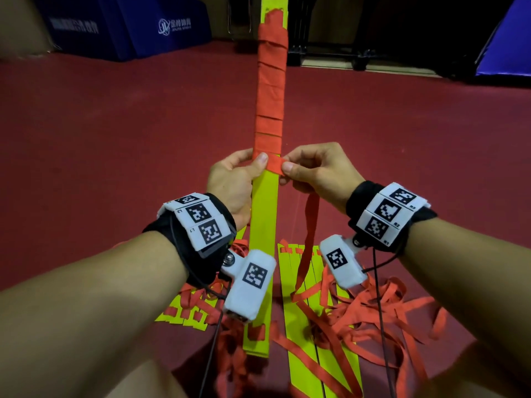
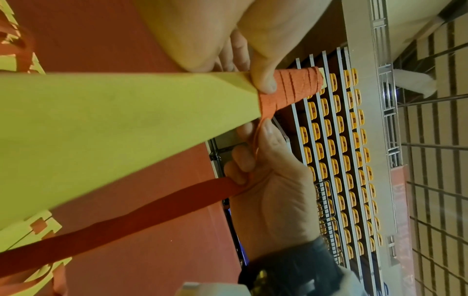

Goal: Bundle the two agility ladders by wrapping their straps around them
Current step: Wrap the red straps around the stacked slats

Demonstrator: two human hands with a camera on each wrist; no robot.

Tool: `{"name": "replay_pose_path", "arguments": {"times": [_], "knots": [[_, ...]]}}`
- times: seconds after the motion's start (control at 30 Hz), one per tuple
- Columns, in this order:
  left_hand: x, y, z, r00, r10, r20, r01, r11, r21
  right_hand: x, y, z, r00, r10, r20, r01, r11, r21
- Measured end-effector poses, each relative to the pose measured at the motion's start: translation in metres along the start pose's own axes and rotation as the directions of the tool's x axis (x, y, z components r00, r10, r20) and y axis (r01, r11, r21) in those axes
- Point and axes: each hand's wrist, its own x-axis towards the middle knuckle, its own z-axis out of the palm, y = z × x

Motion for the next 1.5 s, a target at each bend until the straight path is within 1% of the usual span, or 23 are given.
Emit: {"name": "replay_pose_path", "arguments": {"times": [0.1, 0.17, 0.33, 0.43, 0.57, 0.63, 0.7, 0.77, 0.83, 1.03, 1.2, 1.33, 1.5], "knots": [[0.001, 0.0, 0.001, 0.999, -0.008, -0.034, 0.007, 1.0, -0.02, -0.001, -0.002, -0.001, 0.999, -0.041, -0.008, 0.041, 0.999, 0.03], [-0.001, -0.001, 0.002, 0.999, -0.019, -0.027, 0.019, 1.0, -0.007, -0.001, -0.003, 0.0, 0.998, -0.067, -0.023, 0.067, 0.997, 0.023], [-0.006, -0.004, 0.004, 1.0, -0.019, 0.0, 0.019, 0.995, 0.094, -0.002, -0.006, 0.001, 0.991, -0.124, -0.046, 0.125, 0.992, 0.021], [-0.005, -0.007, 0.005, 1.0, -0.014, 0.0, 0.014, 0.99, 0.141, -0.002, -0.007, 0.003, 0.991, -0.12, -0.057, 0.121, 0.993, 0.006], [-0.006, -0.005, 0.007, 0.999, -0.042, -0.01, 0.043, 0.996, 0.079, -0.003, -0.008, 0.006, 0.993, -0.077, -0.086, 0.075, 0.997, -0.027], [-0.008, -0.004, 0.009, 0.999, -0.044, 0.023, 0.042, 0.996, 0.082, -0.002, -0.008, 0.007, 0.992, -0.052, -0.112, 0.045, 0.997, -0.059], [-0.01, -0.005, 0.01, 0.997, -0.024, 0.076, 0.013, 0.99, 0.143, -0.001, -0.006, 0.006, 0.992, -0.026, -0.122, 0.017, 0.997, -0.081], [-0.01, -0.006, 0.009, 0.994, -0.012, 0.112, -0.008, 0.984, 0.177, -0.001, -0.006, 0.004, 0.994, 0.001, -0.105, -0.01, 0.996, -0.084], [-0.01, -0.006, 0.007, 0.993, -0.012, 0.114, -0.01, 0.982, 0.191, -0.001, -0.006, 0.003, 0.997, 0.018, -0.069, -0.024, 0.997, -0.075], [-0.004, -0.003, 0.003, 0.999, -0.002, 0.042, -0.006, 0.982, 0.186, 0.001, -0.002, 0.0, 0.995, 0.09, -0.031, -0.09, 0.996, 0.018], [-0.002, -0.001, 0.003, 1.0, -0.011, -0.013, 0.013, 0.99, 0.14, -0.001, -0.004, -0.001, 0.991, 0.131, 0.006, -0.13, 0.99, -0.048], [0.001, -0.001, 0.002, 0.998, -0.051, -0.031, 0.053, 0.997, 0.055, -0.003, -0.005, -0.002, 0.995, 0.091, 0.05, -0.088, 0.994, -0.063], [-0.001, 0.0, 0.001, 0.996, -0.092, 0.015, 0.092, 0.996, 0.004, -0.005, -0.006, 0.0, 0.999, 0.011, 0.053, -0.011, 1.0, -0.001]]}}
